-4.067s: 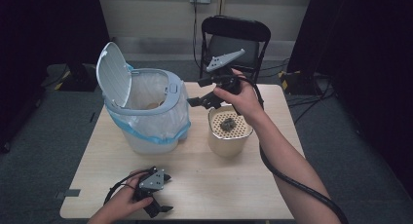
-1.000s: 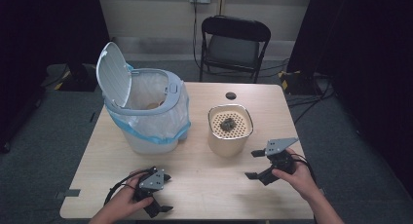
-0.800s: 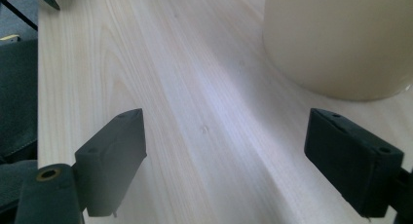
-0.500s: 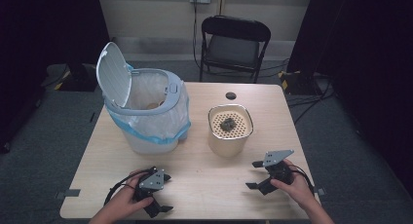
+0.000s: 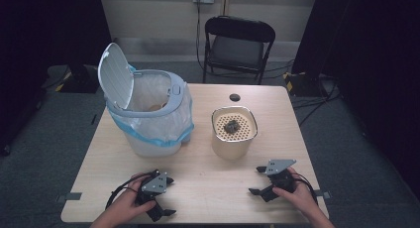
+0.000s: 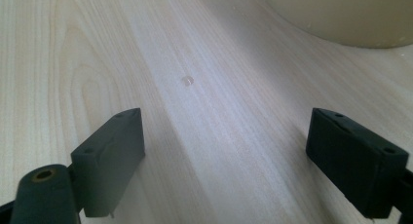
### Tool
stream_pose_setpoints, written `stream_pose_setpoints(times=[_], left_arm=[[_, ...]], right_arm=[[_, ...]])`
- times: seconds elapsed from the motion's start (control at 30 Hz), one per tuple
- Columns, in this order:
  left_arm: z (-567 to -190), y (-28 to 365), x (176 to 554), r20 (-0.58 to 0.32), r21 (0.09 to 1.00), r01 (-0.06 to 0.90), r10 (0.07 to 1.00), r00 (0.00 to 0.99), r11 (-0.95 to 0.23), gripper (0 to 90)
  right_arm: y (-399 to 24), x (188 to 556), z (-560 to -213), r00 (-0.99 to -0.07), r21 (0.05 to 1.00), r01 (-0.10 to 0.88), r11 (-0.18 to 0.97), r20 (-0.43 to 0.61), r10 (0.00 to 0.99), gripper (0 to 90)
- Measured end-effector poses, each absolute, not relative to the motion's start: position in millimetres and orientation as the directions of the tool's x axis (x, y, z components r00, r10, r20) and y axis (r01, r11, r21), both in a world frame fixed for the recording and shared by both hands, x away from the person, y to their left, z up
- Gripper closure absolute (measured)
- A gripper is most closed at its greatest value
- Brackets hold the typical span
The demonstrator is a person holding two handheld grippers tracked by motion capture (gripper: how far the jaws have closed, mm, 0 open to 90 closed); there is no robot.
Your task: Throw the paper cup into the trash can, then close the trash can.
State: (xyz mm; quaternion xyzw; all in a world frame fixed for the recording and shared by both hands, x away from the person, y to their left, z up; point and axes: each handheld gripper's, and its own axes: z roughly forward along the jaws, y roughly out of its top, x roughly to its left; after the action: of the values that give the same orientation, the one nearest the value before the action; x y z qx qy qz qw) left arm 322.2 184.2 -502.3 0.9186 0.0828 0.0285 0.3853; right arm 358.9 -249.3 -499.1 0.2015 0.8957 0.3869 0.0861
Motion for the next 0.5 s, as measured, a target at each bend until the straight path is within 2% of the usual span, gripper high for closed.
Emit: stream_pose_setpoints(times=[0.23, 0.4, 0.47, 0.5], left_arm=[[-502.3, 184.2, 322.2, -0.012, 0.712, 0.131, 0.174, 0.985, -0.690, 0.0], [-501.6, 182.4, 319.5, -0.010, 0.710, 0.160, 0.218, 0.976, -0.686, 0.0], [-501.4, 182.3, 318.3, -0.034, 0.716, 0.190, 0.238, 0.971, -0.672, 0.0], [-498.7, 185.4, 319.1, -0.073, 0.717, 0.217, 0.238, 0.969, -0.662, 1.4]], right_arm=[[-249.9, 359.3, -499.8, -0.906, 0.732, 0.287, 0.618, -0.002, 0.424, 13.0], [-249.7, 359.0, -499.9, -0.906, 0.731, 0.286, 0.620, -0.005, 0.424, 12.9], [-249.7, 359.1, -499.9, -0.906, 0.732, 0.284, 0.620, -0.006, 0.423, 12.9], [-249.7, 359.0, -499.9, -0.906, 0.732, 0.286, 0.619, -0.004, 0.424, 12.9]])
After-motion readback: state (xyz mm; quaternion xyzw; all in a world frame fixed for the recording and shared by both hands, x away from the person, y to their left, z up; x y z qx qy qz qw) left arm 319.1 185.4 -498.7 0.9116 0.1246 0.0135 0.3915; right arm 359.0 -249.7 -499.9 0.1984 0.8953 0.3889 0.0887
